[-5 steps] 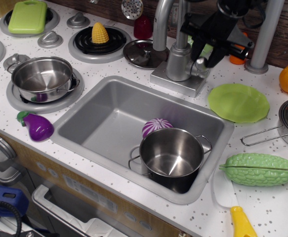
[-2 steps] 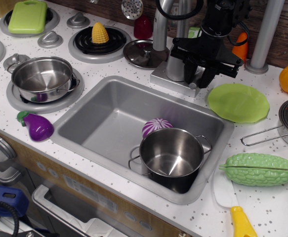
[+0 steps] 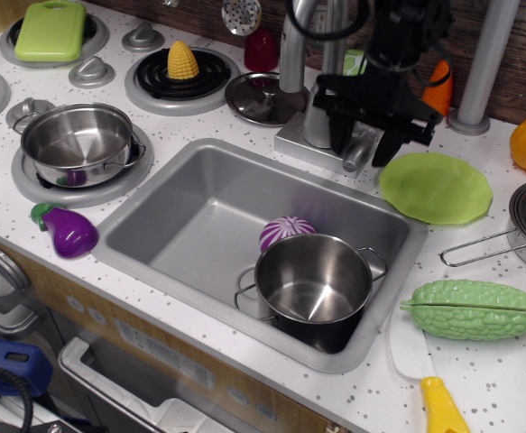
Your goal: Turn lever vertical to front
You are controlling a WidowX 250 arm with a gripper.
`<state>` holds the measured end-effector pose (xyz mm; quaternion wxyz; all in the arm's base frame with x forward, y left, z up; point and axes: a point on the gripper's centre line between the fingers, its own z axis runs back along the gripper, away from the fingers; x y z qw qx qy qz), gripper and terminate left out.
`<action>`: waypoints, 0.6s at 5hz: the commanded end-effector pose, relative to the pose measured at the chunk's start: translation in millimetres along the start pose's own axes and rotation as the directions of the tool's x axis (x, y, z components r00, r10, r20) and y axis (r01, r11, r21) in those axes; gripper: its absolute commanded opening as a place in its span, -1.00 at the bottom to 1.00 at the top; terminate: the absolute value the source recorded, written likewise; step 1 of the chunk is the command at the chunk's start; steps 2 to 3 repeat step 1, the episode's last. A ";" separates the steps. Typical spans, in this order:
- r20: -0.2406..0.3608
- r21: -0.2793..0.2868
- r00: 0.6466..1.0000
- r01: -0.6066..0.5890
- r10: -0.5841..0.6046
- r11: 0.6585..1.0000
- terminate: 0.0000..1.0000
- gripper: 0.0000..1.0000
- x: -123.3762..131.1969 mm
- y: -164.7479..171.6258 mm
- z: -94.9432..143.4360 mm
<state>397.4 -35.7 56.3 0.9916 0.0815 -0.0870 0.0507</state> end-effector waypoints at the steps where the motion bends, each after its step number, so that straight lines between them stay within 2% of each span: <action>1: -0.006 0.056 1.000 0.001 -0.001 0.998 1.00 1.00 10.9 -7.7 47.0; 3: -0.006 0.056 1.000 0.001 -0.001 0.998 1.00 1.00 10.9 -7.7 47.0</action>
